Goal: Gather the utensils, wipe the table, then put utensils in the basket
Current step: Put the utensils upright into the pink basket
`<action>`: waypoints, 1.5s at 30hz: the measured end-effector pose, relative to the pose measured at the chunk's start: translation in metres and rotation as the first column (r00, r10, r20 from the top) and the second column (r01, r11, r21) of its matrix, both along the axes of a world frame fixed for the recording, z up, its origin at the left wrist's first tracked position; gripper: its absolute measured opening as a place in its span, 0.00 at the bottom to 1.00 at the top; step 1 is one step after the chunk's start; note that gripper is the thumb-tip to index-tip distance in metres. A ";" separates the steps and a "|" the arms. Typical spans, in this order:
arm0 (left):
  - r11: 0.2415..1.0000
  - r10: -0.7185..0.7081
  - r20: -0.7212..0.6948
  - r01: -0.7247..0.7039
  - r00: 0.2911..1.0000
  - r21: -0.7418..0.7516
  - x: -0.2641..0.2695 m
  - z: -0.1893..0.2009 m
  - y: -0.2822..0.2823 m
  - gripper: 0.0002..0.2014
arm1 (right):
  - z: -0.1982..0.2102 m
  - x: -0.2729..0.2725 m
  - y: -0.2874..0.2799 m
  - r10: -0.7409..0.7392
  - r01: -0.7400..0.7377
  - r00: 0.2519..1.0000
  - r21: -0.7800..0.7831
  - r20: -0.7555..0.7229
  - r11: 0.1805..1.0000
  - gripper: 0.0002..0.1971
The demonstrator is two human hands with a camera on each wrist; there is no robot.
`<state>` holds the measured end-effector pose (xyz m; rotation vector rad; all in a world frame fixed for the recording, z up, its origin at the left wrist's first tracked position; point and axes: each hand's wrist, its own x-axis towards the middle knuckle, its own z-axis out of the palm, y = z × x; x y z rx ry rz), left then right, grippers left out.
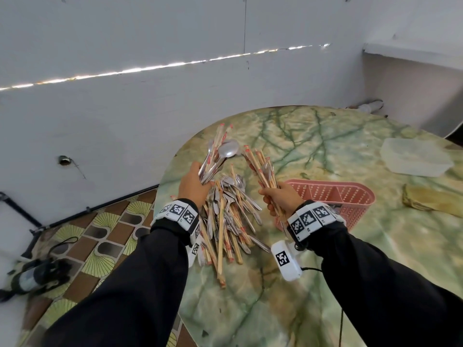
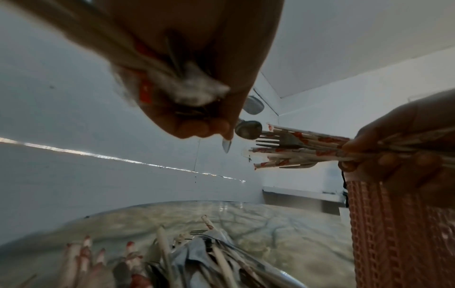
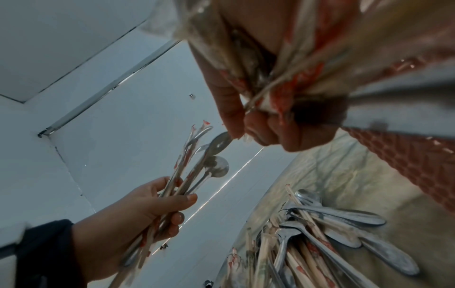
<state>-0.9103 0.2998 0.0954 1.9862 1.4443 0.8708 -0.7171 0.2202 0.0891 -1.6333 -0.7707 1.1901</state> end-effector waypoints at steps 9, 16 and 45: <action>0.969 -0.101 0.395 0.180 0.913 -0.168 0.033 0.014 -0.009 0.19 | 0.035 0.013 -0.007 -0.136 0.176 0.966 0.171 -0.221 0.969 0.06; 0.884 -0.131 0.607 0.369 0.784 -0.286 0.081 0.019 -0.020 0.08 | 0.056 0.047 -0.021 -0.170 0.217 0.967 0.265 -0.189 0.940 0.10; 0.778 -0.168 0.563 0.460 0.809 -0.429 0.129 -0.028 -0.047 0.13 | 0.056 0.090 0.006 -0.238 0.427 0.871 0.420 -0.431 0.801 0.12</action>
